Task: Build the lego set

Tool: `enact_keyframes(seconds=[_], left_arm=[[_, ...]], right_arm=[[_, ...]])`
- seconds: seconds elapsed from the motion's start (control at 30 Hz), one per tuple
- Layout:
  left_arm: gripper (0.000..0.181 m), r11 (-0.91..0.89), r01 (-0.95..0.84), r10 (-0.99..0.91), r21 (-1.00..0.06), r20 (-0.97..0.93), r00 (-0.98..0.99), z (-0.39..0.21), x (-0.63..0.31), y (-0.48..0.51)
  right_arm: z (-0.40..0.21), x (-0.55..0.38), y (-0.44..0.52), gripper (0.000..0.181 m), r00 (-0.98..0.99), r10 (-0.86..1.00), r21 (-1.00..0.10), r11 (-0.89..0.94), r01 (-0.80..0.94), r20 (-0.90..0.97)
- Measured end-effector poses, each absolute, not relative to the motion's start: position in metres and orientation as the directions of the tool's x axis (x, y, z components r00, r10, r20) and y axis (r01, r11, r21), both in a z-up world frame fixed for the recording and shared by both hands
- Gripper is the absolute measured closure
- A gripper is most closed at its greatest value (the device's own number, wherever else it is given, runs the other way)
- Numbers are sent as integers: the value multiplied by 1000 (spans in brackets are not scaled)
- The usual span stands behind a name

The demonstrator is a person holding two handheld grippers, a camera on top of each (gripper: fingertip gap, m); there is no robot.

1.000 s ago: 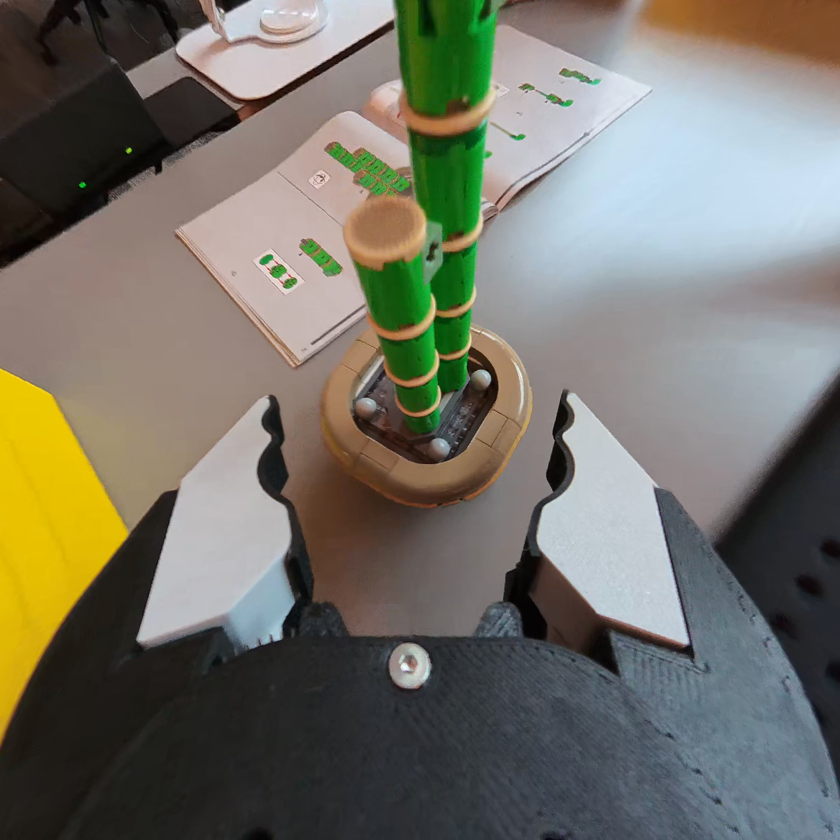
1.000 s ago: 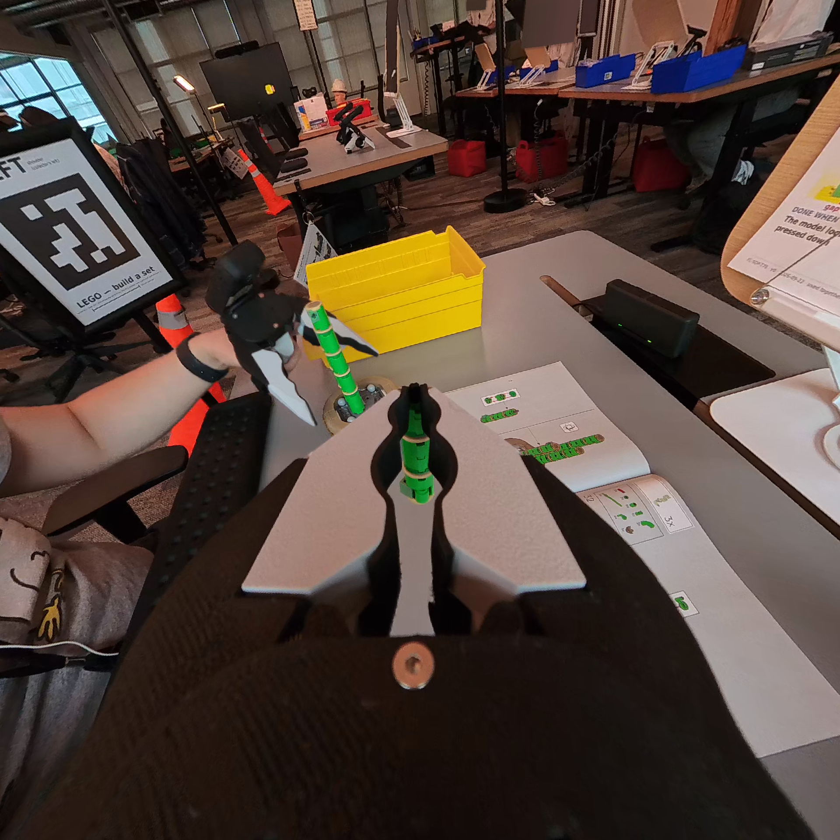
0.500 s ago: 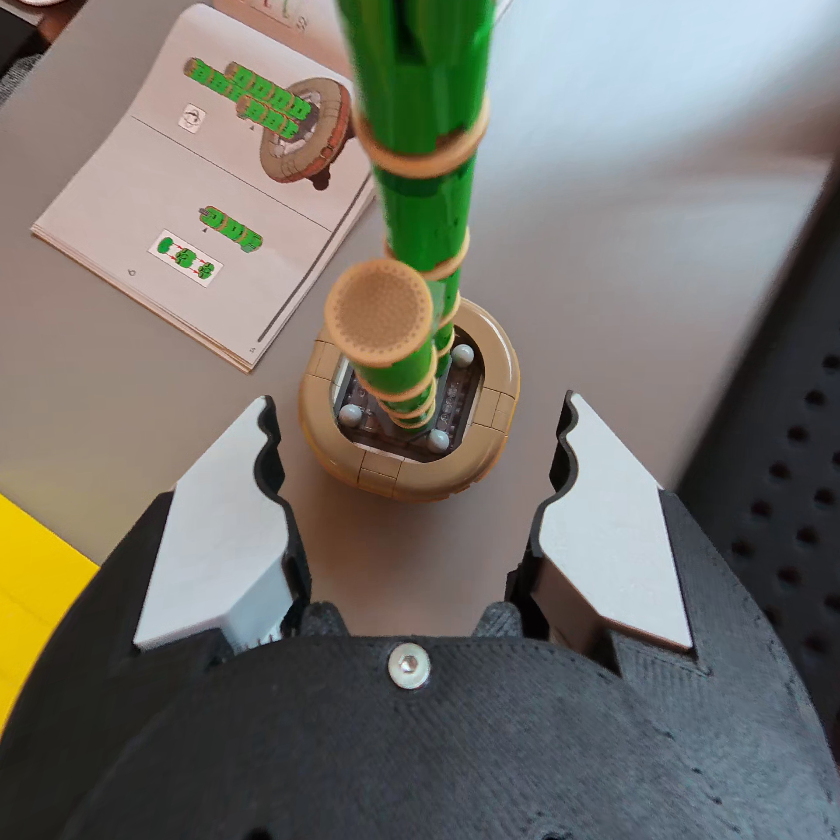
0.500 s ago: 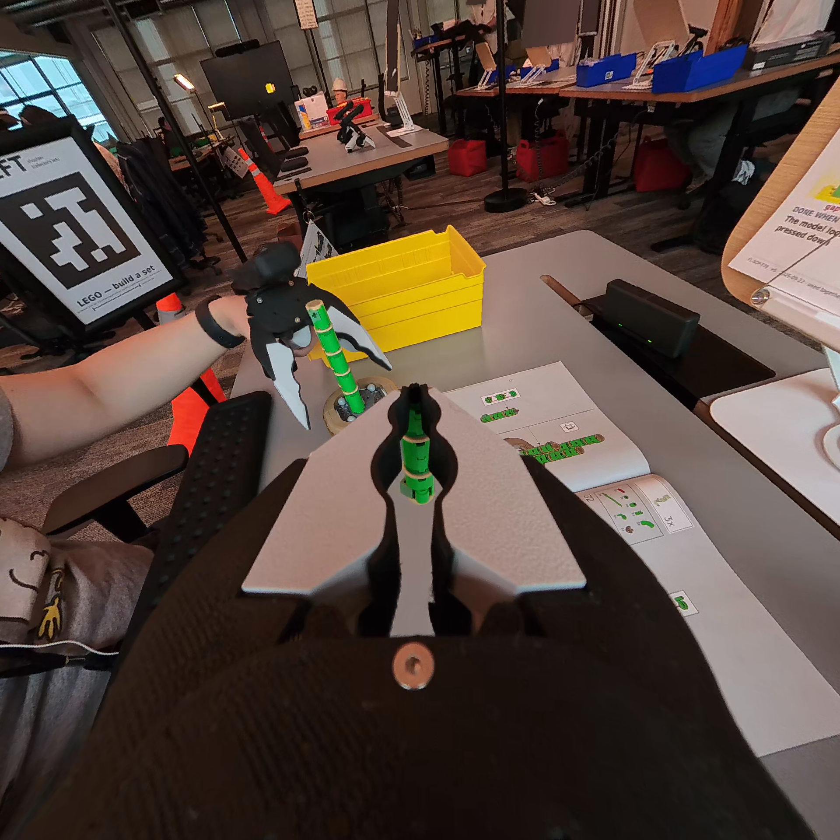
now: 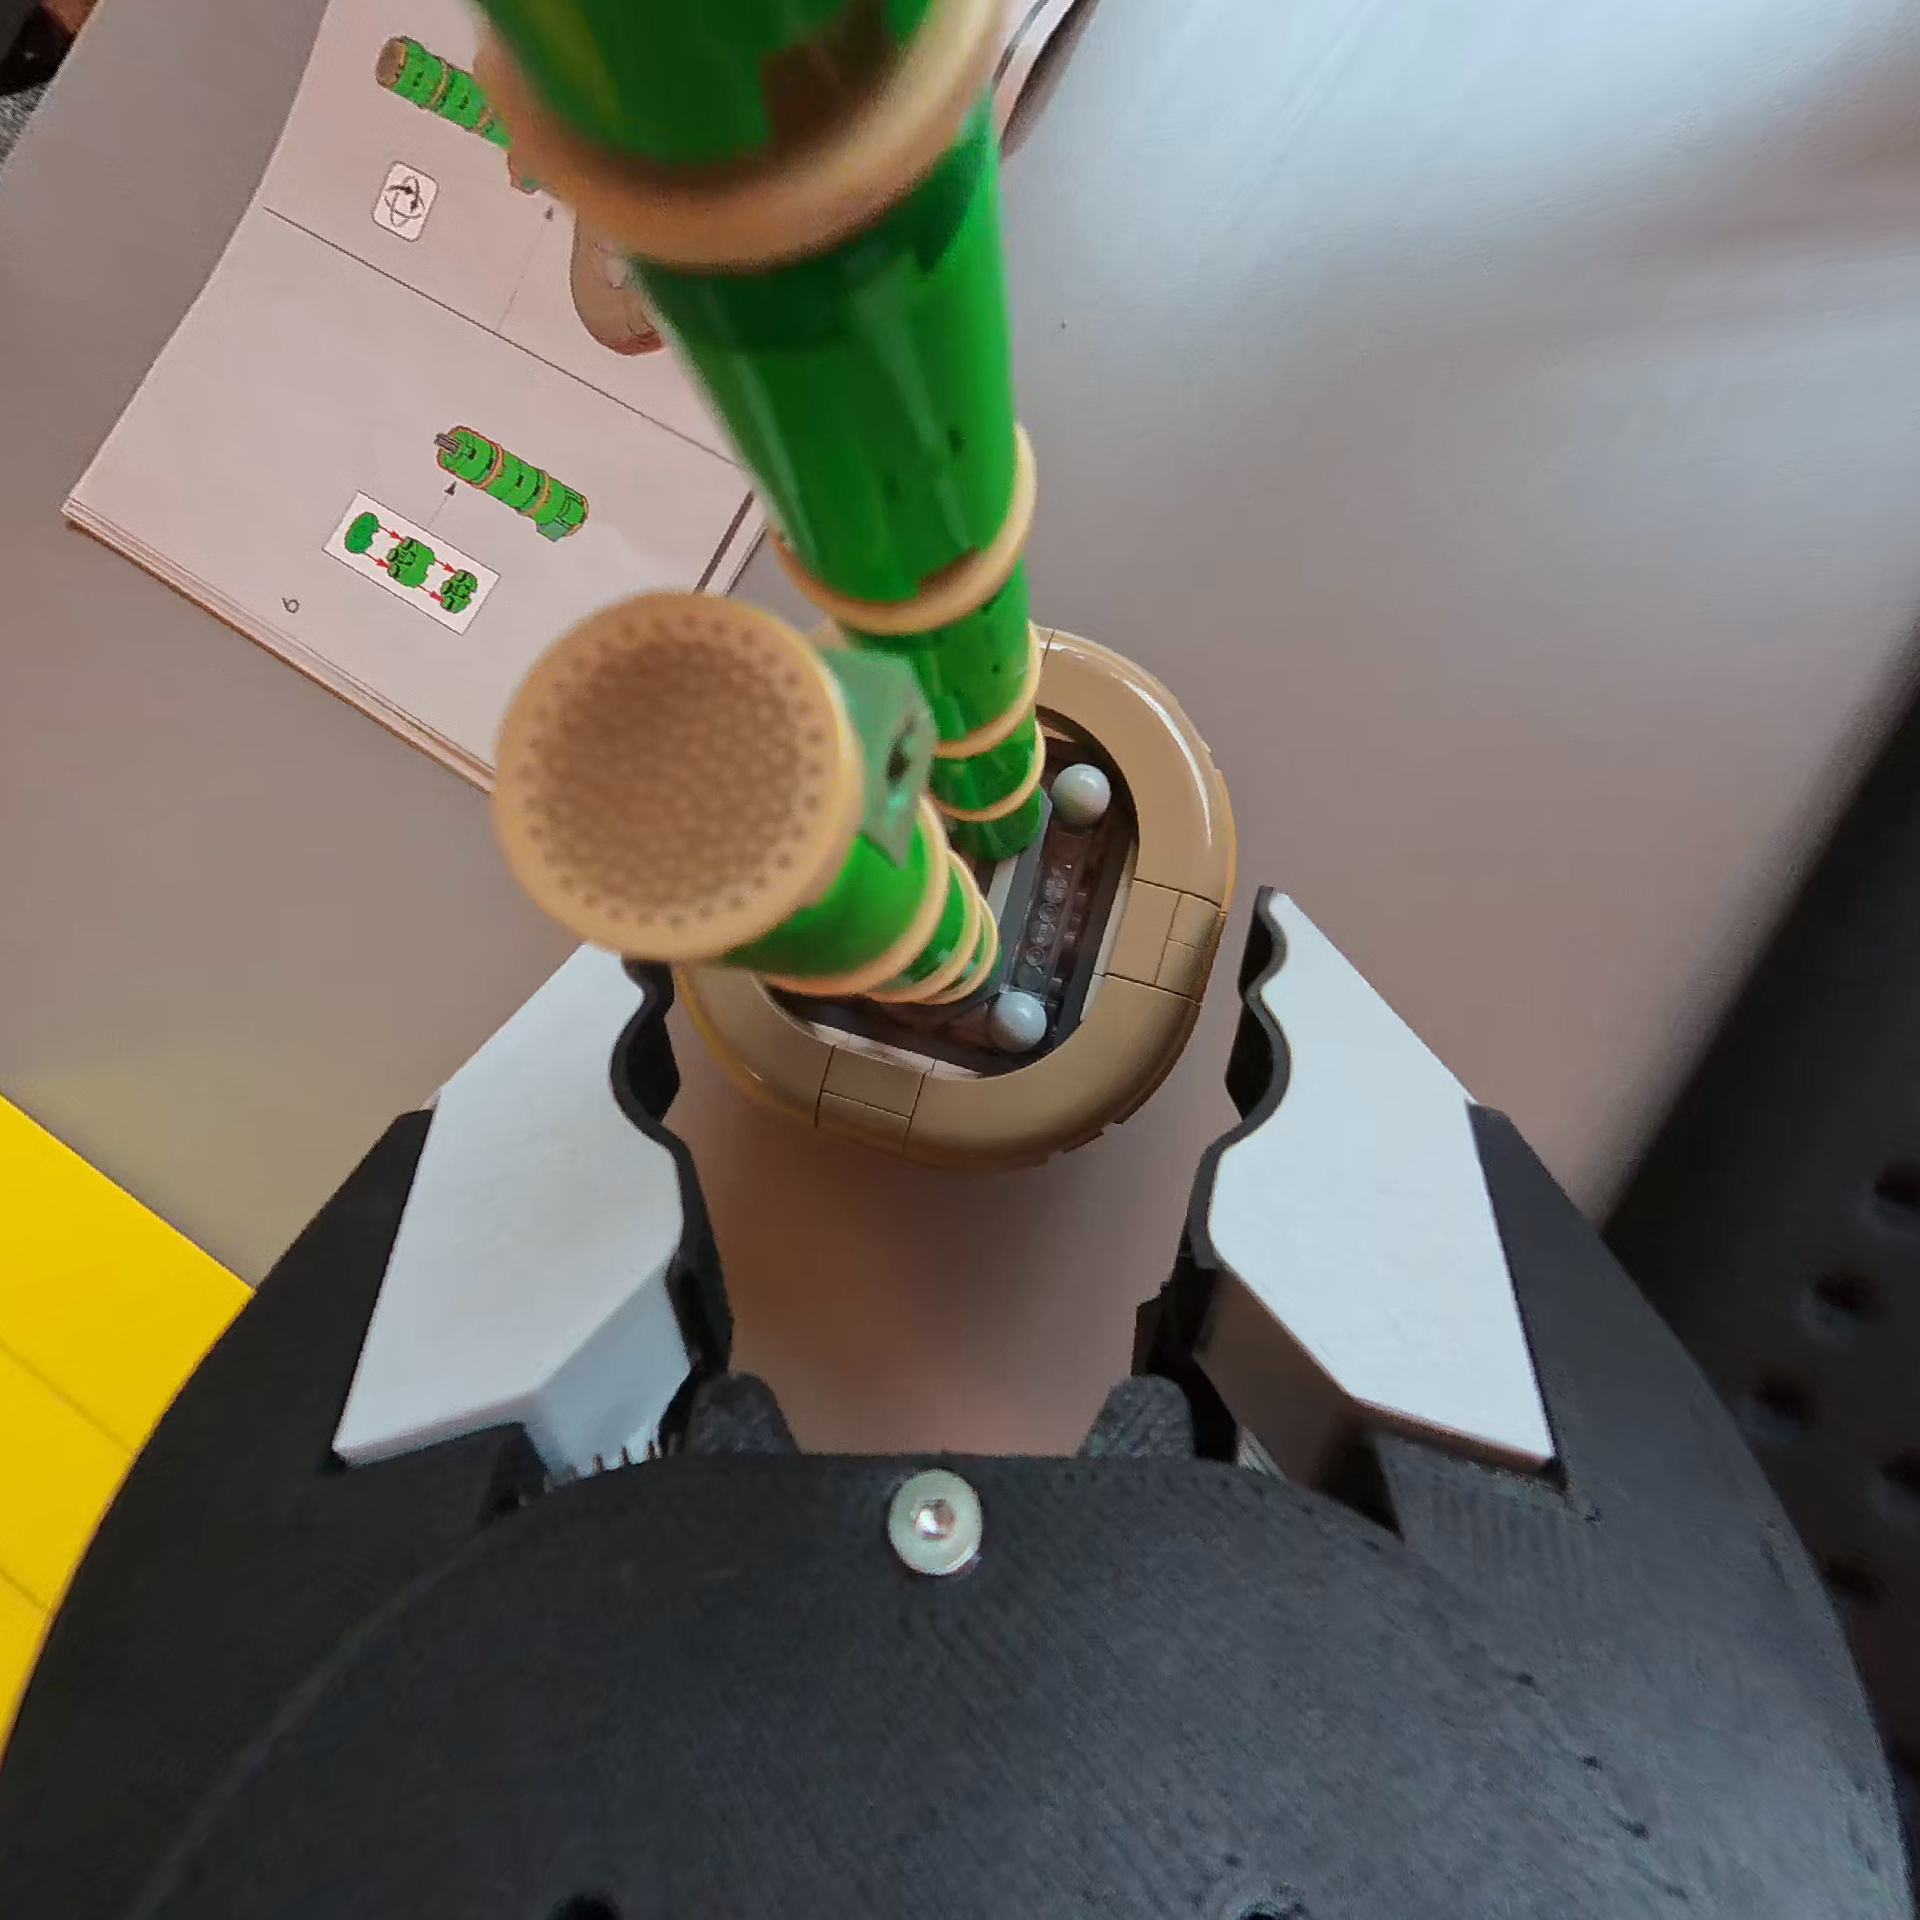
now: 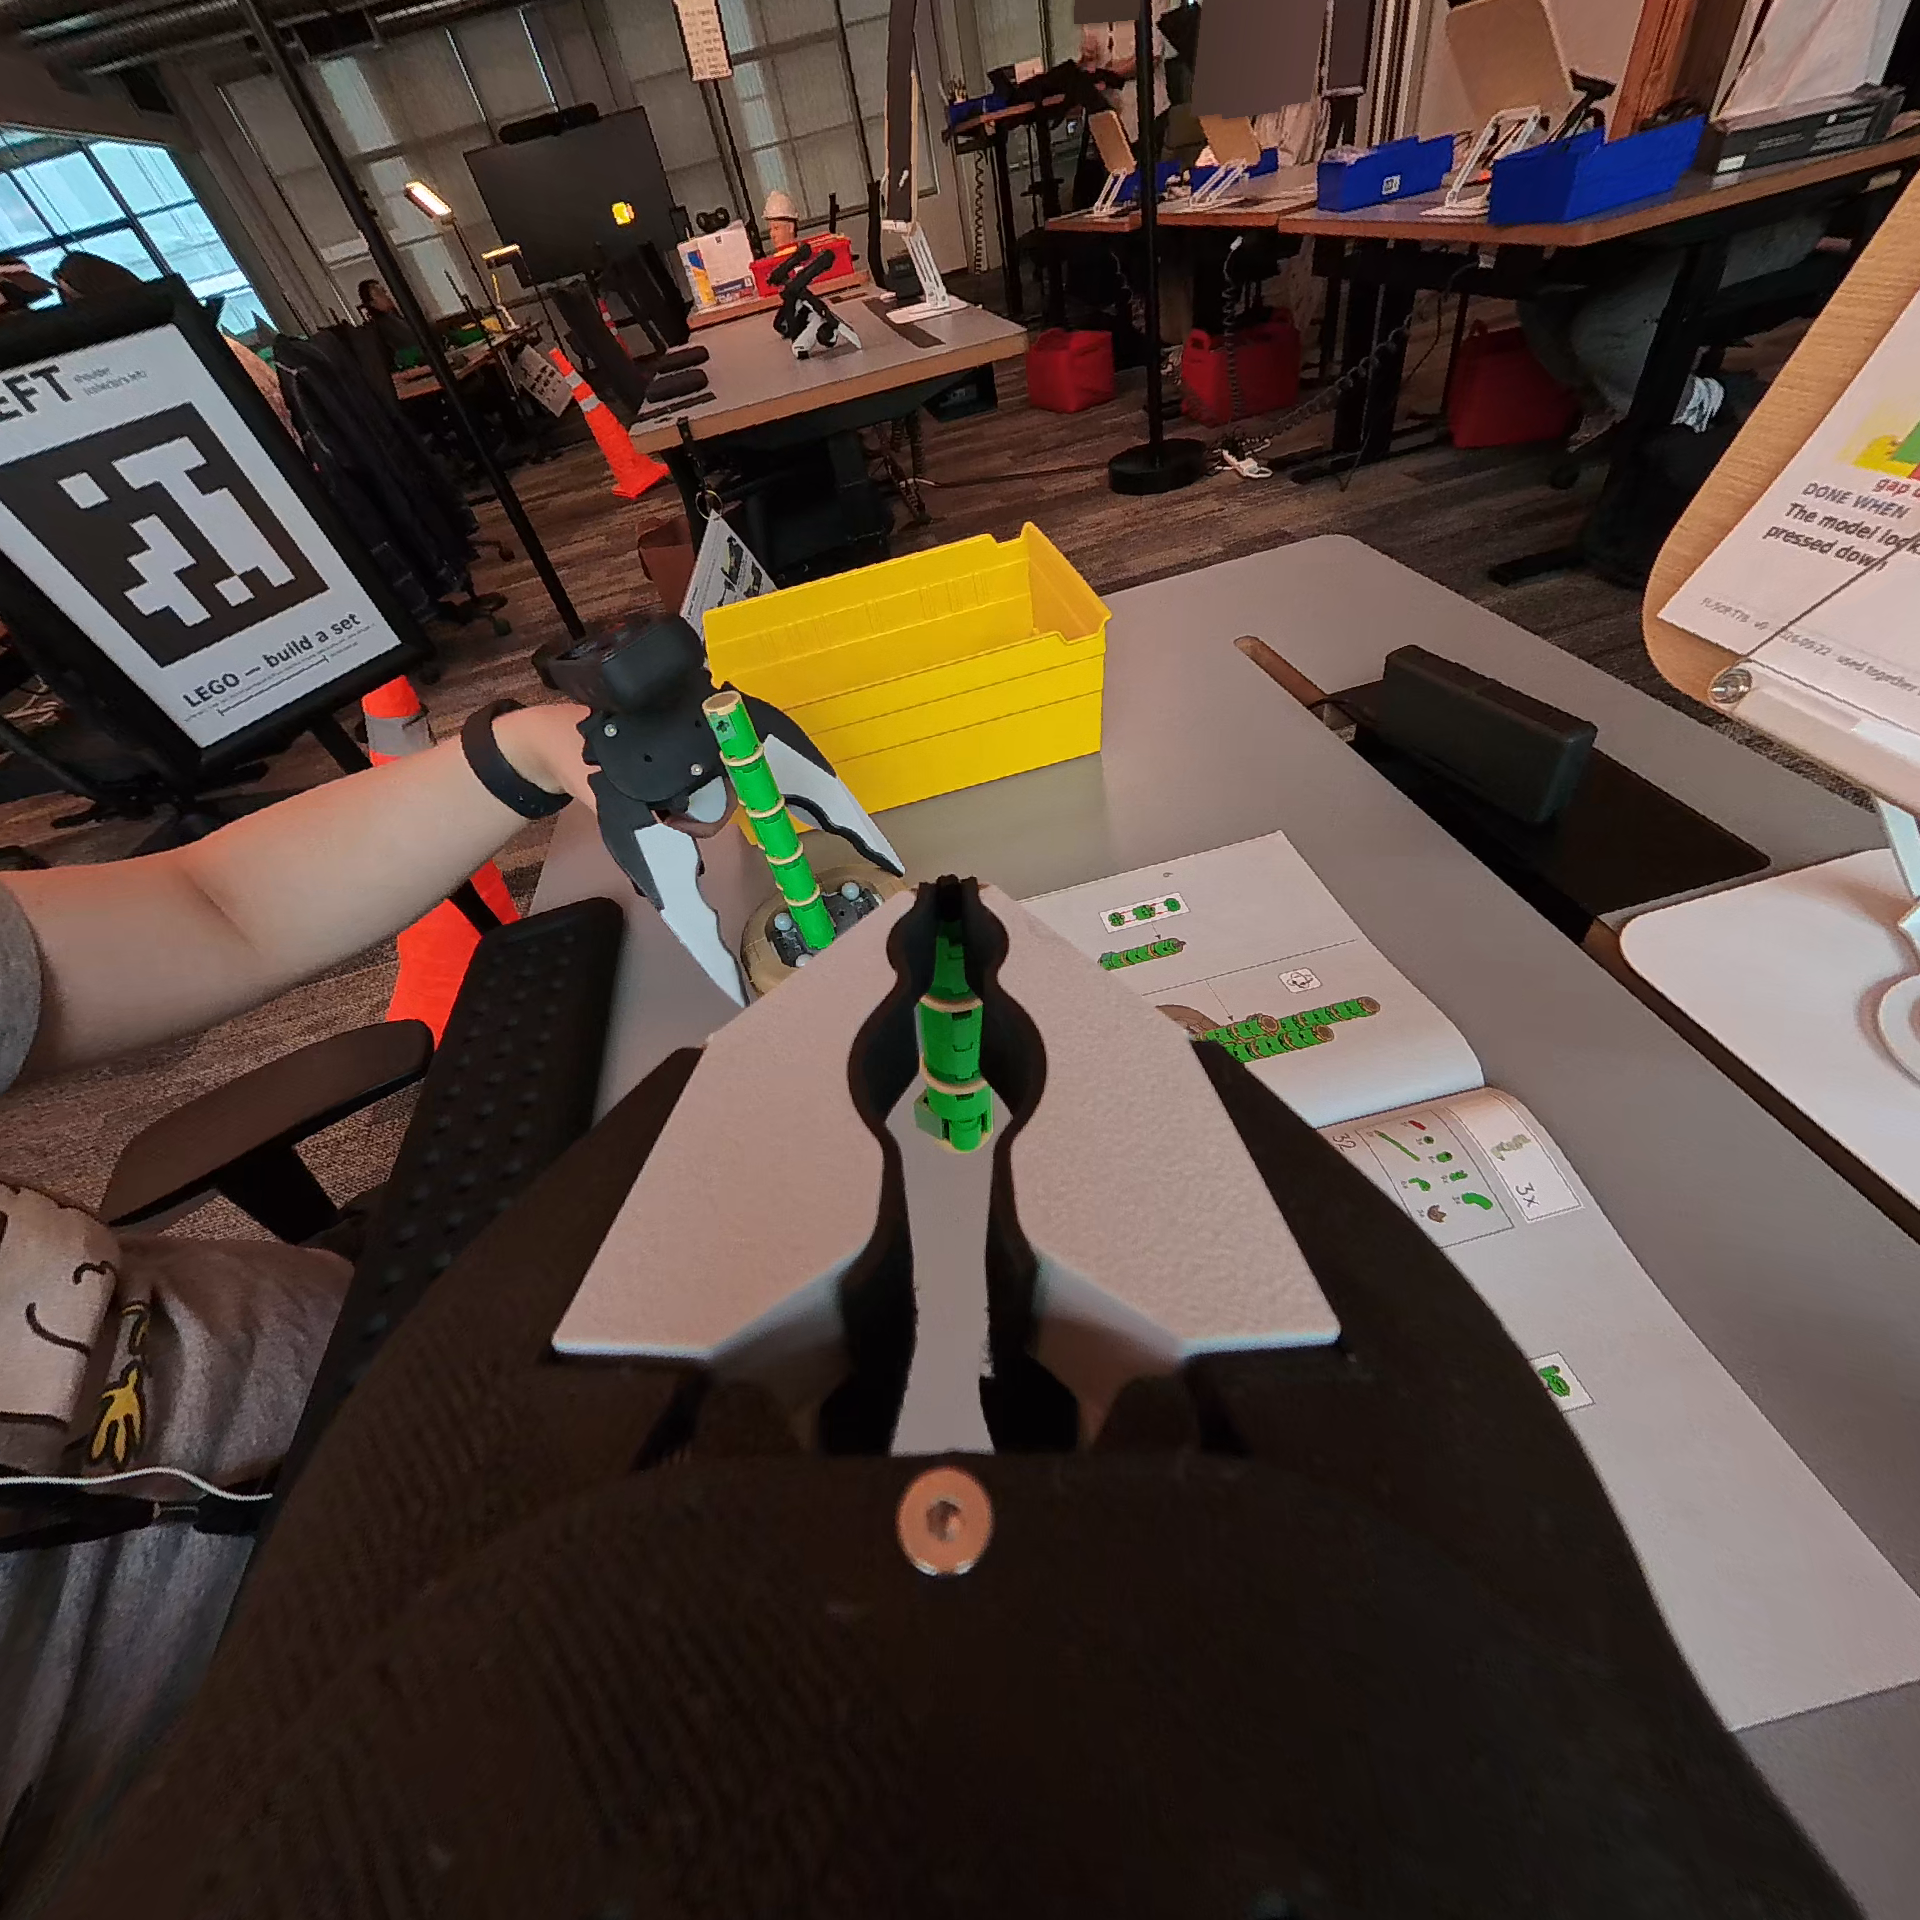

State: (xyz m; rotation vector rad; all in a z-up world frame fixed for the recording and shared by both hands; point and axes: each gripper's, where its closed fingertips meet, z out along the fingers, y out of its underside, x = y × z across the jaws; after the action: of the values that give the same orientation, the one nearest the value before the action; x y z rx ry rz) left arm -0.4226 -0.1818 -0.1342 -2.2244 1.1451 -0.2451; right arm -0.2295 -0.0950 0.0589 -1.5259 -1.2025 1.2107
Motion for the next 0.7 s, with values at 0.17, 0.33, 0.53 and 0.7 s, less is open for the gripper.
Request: enact_keyframes(seconds=[0.17,0.33,0.53,0.7], left_arm=[[76,-442,-648,-763,-620,-120,635,-135,-424,-180],[75,-435,-606,-737,-666,-123,665,-134,-423,-180],[75,-436,-576,-712,-692,-127,691,-133,-422,-180],[75,-430,-552,-697,-714,-126,706,-133,-422,-179]], right_arm=[[60,-229,-95,178,78,979,-963,-199,181,-188],[59,-229,-94,178,80,978,-963,-202,178,-191],[58,-230,-94,178,81,978,-962,-204,184,-192],[56,-230,-94,178,81,978,-961,-205,188,-193]])
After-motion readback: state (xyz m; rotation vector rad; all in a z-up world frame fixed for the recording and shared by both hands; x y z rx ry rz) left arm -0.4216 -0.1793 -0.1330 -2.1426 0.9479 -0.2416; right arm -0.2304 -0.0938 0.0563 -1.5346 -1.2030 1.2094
